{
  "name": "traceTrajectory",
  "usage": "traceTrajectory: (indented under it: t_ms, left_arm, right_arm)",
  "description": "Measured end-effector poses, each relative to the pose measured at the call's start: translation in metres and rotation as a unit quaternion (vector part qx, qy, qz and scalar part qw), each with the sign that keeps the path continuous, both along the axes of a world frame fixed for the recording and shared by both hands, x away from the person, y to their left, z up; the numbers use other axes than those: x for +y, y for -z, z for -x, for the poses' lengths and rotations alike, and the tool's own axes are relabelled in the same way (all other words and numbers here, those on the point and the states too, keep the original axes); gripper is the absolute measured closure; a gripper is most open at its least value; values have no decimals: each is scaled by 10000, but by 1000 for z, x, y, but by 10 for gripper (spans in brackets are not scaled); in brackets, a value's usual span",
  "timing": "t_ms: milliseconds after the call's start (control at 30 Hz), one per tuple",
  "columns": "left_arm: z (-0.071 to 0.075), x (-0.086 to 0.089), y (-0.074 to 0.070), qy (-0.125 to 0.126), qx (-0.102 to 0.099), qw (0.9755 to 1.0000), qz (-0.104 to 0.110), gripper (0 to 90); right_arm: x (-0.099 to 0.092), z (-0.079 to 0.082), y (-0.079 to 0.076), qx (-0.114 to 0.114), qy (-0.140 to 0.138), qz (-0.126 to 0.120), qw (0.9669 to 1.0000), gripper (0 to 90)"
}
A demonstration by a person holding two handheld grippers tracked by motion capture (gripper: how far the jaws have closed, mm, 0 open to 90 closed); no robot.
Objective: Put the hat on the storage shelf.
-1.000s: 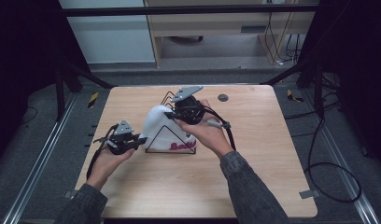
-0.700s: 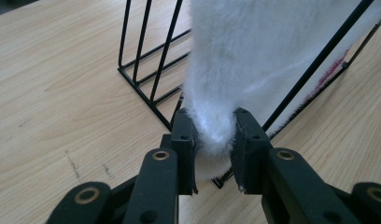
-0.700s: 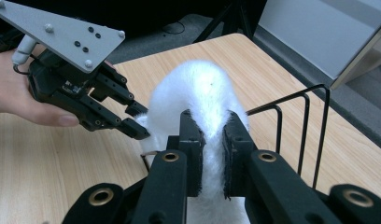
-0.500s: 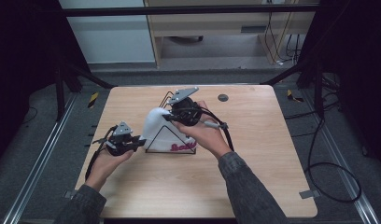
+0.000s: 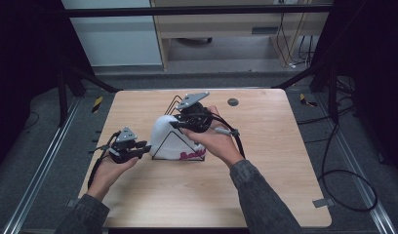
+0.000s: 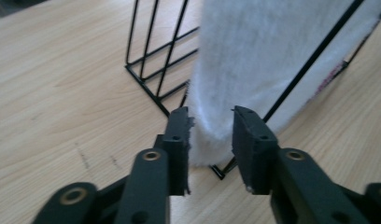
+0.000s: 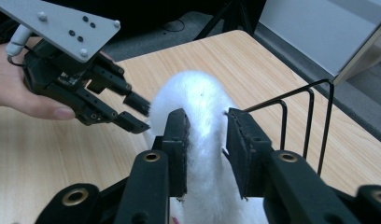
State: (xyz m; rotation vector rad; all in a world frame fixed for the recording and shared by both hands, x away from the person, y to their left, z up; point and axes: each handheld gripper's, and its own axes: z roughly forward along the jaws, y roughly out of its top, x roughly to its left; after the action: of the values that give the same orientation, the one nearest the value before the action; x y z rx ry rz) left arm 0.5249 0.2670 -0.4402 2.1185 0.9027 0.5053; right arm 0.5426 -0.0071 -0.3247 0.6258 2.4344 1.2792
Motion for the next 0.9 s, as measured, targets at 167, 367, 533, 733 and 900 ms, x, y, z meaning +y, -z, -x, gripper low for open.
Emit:
traceTrajectory:
  t_ms: [167, 367, 533, 733, 900]
  left_arm:
    - [2, 4, -4, -211, -65, 9997, -79, 482]
    - [4, 9, -2, -445, -13, 9989, -135, 262]
    - [8, 14, -3, -538, 13, 9985, -114, 136]
    - [16, 19, -1, -488, 89, 9986, -196, 92]
    - [19, 22, 2, -261, 161, 9993, -202, 61]
  right_arm:
    - [-3, 7, -6, 12, 84, -84, 9999, 595]
    - [-9, 11, -10, -41, 248, -67, 9997, 528]
    - [-15, 12, -11, -39, 402, 5, 9992, 475]
    - [-24, 18, -9, -24, 524, 21, 9986, 394]
    - [-33, 19, -6, -8, 693, 18, 9976, 290]
